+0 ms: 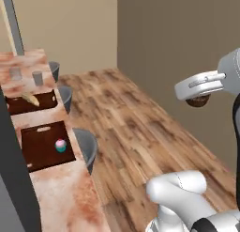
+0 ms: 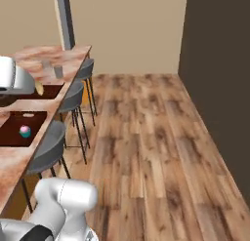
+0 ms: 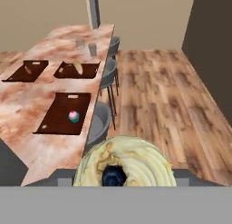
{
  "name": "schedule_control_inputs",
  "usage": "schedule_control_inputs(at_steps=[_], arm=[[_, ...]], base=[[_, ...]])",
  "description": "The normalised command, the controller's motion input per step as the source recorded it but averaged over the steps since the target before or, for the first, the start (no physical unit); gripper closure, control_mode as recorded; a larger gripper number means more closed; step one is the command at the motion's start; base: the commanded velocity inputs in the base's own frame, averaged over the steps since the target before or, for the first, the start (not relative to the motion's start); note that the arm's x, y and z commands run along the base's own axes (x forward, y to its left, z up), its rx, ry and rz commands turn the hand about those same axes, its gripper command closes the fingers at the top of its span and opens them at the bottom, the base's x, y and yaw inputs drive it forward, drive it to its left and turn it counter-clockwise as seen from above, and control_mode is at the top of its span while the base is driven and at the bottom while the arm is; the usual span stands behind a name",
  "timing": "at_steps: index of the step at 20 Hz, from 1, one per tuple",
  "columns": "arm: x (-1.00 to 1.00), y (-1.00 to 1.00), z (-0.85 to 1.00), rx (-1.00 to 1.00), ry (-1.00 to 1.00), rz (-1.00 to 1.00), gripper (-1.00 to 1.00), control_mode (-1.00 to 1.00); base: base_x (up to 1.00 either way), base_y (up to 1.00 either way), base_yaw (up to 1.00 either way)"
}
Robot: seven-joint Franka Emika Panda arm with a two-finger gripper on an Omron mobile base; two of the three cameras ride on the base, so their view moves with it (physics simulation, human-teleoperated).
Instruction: Take the cupcakes from the fridge and place them on the empty tray on the dining counter.
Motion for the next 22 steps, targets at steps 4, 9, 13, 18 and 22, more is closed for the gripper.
schedule_control_inputs(at_steps=[4,9,13,18,22], arm=[[0.00,0.00,0.00,0.00,0.00,0.00,1.00,1.00],[0.00,0.00,0.00,0.00,0.00,0.00,1.00,1.00],[0.00,0.00,0.00,0.00,0.00,0.00,1.00,1.00],[0.00,0.00,0.00,0.00,0.00,0.00,1.00,1.00],[0.00,0.00,0.00,0.00,0.00,0.00,1.00,1.00]], base=[[0.17,-0.16,0.79],[0.00,-0.05,0.87],[0.13,-0.57,0.58],[0.32,-0.61,0.44],[0.15,0.00,0.23]])
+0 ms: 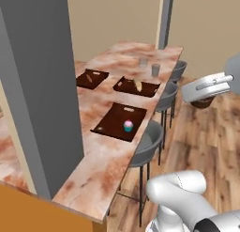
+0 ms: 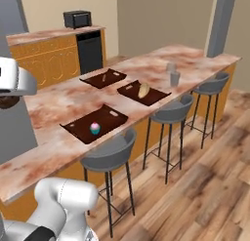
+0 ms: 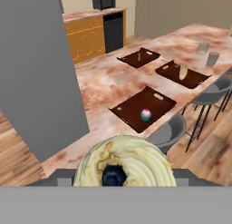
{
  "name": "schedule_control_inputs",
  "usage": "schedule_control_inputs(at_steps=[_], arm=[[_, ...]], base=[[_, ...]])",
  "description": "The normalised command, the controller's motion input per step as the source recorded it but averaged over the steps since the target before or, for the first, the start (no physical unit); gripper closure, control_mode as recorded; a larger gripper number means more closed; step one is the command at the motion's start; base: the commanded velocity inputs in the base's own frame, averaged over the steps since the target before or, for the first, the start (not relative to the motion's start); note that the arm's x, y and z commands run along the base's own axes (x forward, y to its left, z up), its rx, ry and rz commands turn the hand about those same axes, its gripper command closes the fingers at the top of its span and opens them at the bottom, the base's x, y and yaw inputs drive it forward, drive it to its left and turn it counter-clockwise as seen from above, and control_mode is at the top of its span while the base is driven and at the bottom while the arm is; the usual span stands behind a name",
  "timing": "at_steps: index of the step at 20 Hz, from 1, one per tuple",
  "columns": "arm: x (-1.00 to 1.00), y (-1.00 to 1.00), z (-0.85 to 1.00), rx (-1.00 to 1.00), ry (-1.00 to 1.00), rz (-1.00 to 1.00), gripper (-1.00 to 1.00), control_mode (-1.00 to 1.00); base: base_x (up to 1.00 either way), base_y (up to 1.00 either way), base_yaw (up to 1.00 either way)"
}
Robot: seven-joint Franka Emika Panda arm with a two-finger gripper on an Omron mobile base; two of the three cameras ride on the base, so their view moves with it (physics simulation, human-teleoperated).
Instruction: Take the cupcakes from the fridge and place them on the empty tray on the dining counter.
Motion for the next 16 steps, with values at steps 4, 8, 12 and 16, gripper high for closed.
schedule_control_inputs(at_steps=[4,8,12,16], arm=[[0.00,0.00,0.00,0.00,0.00,0.00,1.00,1.00],[0.00,0.00,0.00,0.00,0.00,0.00,1.00,1.00],[0.00,0.00,0.00,0.00,0.00,0.00,1.00,1.00],[0.00,0.00,0.00,0.00,0.00,0.00,1.00,1.00]], base=[[0.28,0.54,0.02],[0.51,0.47,0.03],[0.71,0.01,0.39],[1.00,-0.14,0.63]])
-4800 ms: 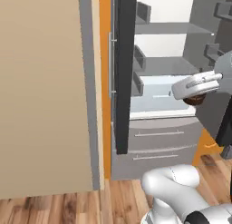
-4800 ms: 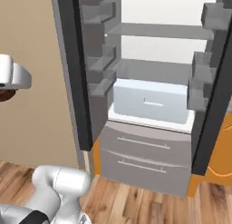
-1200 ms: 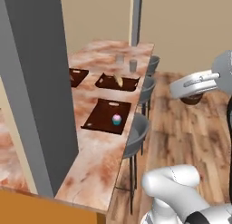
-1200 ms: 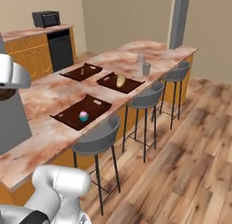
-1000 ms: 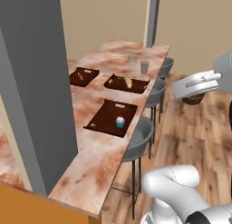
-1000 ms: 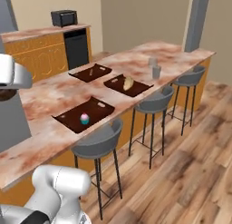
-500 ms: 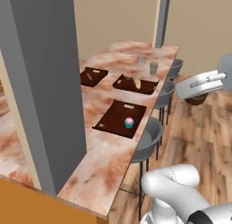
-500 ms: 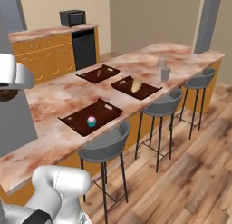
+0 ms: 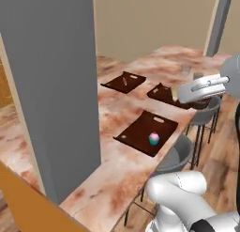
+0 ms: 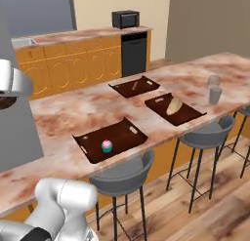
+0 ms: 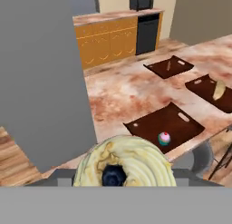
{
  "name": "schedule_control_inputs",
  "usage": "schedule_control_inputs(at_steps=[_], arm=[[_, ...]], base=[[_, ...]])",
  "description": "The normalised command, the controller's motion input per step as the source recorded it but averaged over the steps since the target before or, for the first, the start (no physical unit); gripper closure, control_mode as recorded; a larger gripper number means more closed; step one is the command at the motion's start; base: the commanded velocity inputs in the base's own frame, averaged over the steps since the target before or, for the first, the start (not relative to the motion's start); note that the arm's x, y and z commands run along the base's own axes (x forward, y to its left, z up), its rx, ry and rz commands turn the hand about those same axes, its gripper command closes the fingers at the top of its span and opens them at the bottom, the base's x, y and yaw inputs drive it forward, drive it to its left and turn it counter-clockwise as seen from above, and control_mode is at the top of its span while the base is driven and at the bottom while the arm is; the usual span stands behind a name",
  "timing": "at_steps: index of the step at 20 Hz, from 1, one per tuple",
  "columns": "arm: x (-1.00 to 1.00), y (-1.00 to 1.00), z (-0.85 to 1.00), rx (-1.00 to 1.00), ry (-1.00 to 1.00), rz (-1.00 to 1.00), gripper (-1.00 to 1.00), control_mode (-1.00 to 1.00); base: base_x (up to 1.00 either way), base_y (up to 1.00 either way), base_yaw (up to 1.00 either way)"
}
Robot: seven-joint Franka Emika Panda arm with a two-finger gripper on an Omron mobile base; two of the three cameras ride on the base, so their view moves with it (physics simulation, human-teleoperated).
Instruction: Take the cupcakes from the fridge and place them on the empty tray on the dining counter.
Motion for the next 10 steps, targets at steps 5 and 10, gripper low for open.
schedule_control_inputs(at_steps=[5,10], arm=[[0.00,0.00,0.00,0.00,0.00,0.00,1.00,1.00],[0.00,0.00,0.00,0.00,0.00,0.00,1.00,1.00]], base=[[1.00,-0.09,0.64],[0.77,-0.20,0.50]])
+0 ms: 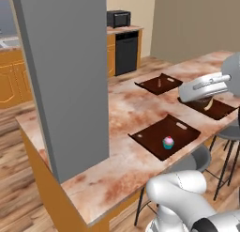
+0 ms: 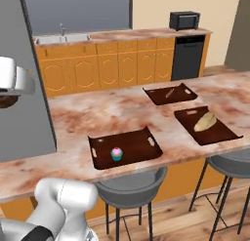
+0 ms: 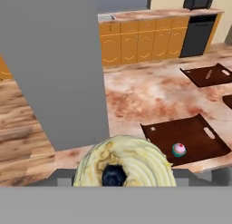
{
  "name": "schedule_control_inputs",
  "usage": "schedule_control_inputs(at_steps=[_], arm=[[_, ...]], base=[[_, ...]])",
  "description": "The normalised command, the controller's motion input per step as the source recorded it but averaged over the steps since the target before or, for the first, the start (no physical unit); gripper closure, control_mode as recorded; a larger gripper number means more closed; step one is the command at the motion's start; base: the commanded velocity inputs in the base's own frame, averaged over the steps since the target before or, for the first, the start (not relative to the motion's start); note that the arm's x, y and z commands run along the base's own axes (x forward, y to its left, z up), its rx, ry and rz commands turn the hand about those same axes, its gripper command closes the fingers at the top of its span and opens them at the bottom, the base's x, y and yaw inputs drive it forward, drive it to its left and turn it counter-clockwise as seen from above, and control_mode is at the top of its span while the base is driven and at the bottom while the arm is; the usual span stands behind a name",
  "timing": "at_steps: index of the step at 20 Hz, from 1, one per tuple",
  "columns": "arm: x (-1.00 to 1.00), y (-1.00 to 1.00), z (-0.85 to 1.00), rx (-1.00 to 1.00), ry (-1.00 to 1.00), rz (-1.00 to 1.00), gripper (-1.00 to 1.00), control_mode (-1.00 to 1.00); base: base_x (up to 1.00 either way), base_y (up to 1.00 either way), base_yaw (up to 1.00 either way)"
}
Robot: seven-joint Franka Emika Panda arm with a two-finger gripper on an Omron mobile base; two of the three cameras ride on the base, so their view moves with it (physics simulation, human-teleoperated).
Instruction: Take the cupcakes from the fridge and place them on the empty tray on the dining counter.
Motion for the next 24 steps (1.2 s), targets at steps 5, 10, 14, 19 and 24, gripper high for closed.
schedule_control_inputs(at_steps=[5,10,14,19,24], arm=[[0.00,0.00,0.00,0.00,0.00,0.00,1.00,1.00],[0.00,0.00,0.00,0.00,0.00,0.00,1.00,1.00],[1.00,-0.48,-0.34,0.00,0.36,0.03,1.00,-1.00],[1.00,-0.43,-0.70,0.00,0.29,0.04,1.00,-1.00],[1.00,-0.49,-0.88,0.01,0.27,0.03,1.00,-1.00]], base=[[0.46,-0.12,0.18],[0.83,-0.06,0.06],[0.00,0.00,0.00],[0.00,0.00,0.00],[0.00,0.00,0.00]])
